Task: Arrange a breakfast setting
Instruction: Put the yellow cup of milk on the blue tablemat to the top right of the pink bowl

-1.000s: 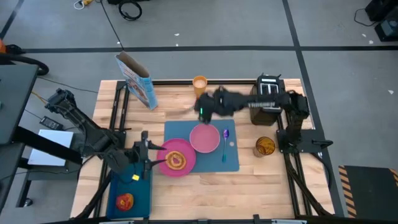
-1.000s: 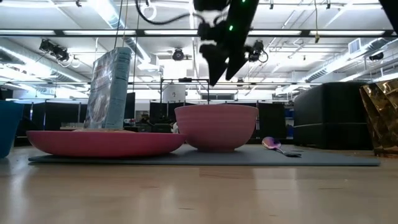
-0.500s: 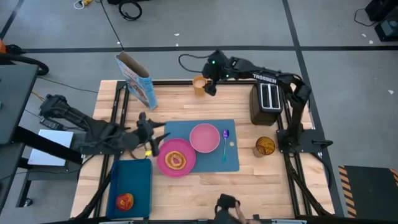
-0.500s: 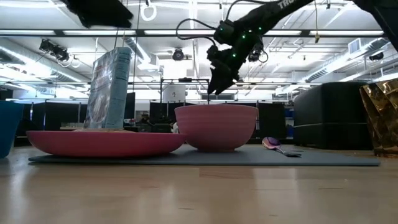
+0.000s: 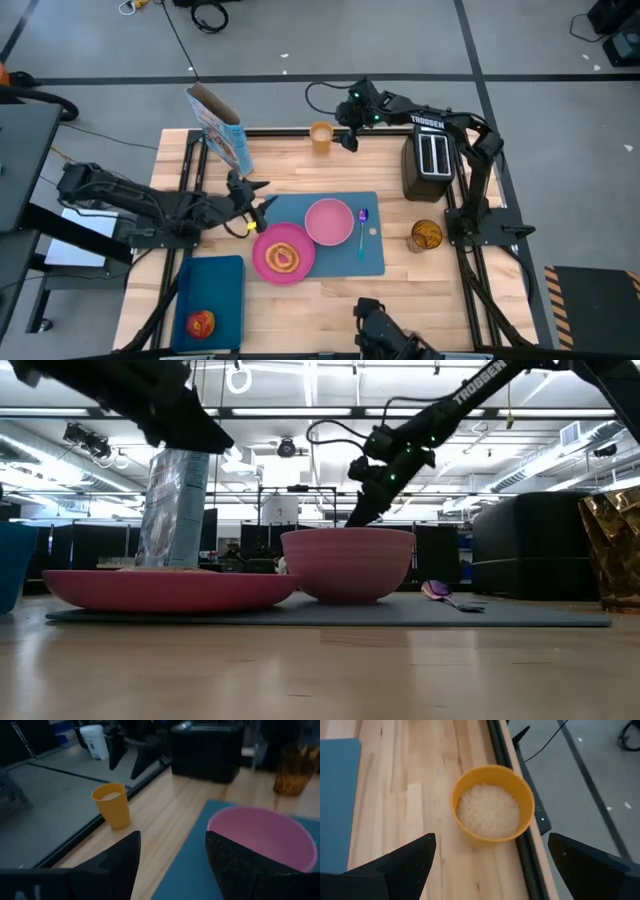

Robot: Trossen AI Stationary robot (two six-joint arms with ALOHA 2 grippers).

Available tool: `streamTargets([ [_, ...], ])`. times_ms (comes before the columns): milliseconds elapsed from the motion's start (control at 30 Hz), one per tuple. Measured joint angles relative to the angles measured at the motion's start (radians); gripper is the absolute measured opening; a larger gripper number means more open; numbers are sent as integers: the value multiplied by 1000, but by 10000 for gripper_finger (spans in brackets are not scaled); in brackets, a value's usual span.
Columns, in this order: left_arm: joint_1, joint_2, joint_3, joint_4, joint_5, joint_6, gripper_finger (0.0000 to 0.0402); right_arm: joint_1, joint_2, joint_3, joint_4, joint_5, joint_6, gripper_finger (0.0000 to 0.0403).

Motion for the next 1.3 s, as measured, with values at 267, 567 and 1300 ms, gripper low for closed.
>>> streamTargets([
  [267,105,0,-159,287,65,33,231,-27,41,-57,123,-69,-21,399],
  [567,209,0,-216,366,144,32,231,-36,128,-56,210,-77,-51,400],
  [1300,299,0,-216,377,205,49,231,8,214,-56,476,-204,-7,400],
])
